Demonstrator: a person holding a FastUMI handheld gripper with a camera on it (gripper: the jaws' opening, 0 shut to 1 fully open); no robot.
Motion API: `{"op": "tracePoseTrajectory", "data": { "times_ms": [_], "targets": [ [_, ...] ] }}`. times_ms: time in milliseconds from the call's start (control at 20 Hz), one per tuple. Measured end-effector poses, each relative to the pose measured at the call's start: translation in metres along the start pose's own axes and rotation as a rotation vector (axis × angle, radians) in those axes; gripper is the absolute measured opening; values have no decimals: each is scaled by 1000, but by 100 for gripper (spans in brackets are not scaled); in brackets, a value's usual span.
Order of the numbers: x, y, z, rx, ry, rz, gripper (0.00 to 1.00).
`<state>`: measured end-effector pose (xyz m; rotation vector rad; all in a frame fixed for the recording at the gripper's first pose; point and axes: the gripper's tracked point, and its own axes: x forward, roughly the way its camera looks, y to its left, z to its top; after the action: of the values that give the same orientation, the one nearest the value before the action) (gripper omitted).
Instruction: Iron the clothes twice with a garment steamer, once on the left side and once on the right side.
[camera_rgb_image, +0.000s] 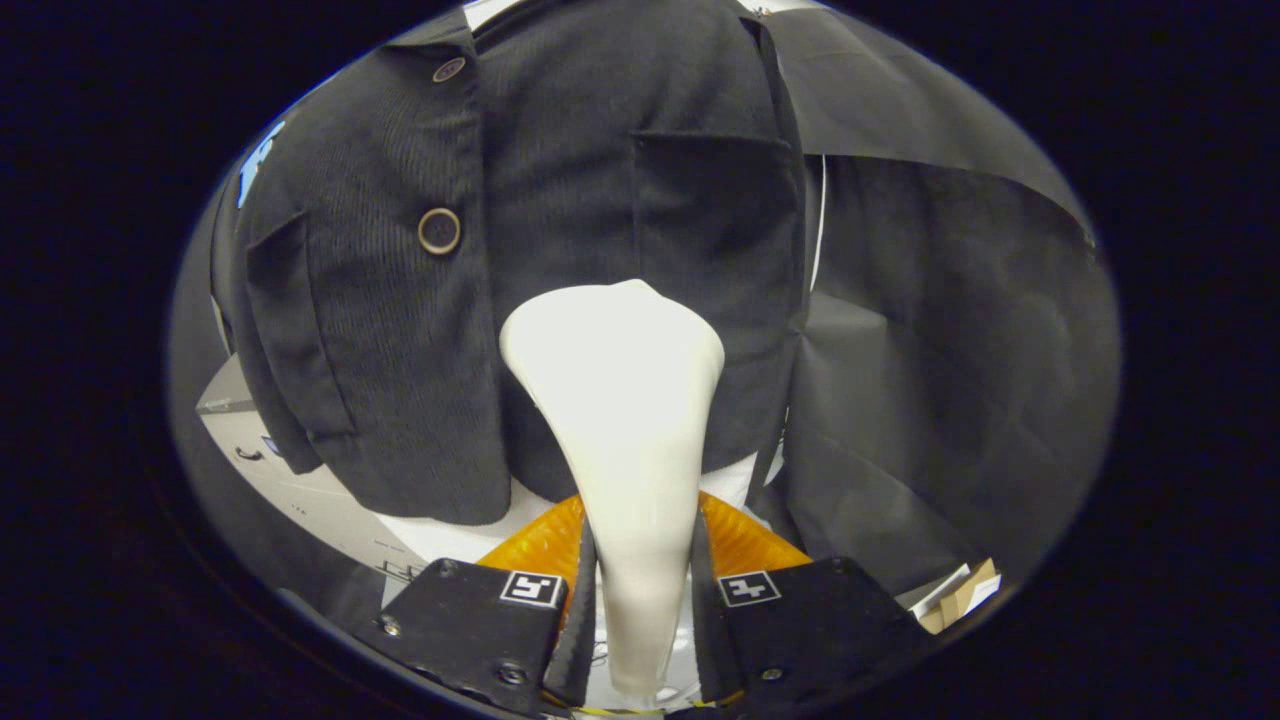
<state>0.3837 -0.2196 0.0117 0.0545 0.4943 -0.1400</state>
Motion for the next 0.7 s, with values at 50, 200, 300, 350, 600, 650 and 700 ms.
{"op": "tracePoseTrajectory", "data": {
  "times_ms": [50,200,300,350,600,650,700],
  "targets": [
    [0,0,-1,1,7,0,43],
    [-1,0,-4,-7,34,5,43],
    [0,1,-7,-9,46,10,43],
    [0,1,-7,-8,53,14,43],
    [-3,3,-10,-2,99,40,43],
    [-3,3,-9,4,109,44,43],
    [-5,3,-9,11,118,47,43]
  ]
}}
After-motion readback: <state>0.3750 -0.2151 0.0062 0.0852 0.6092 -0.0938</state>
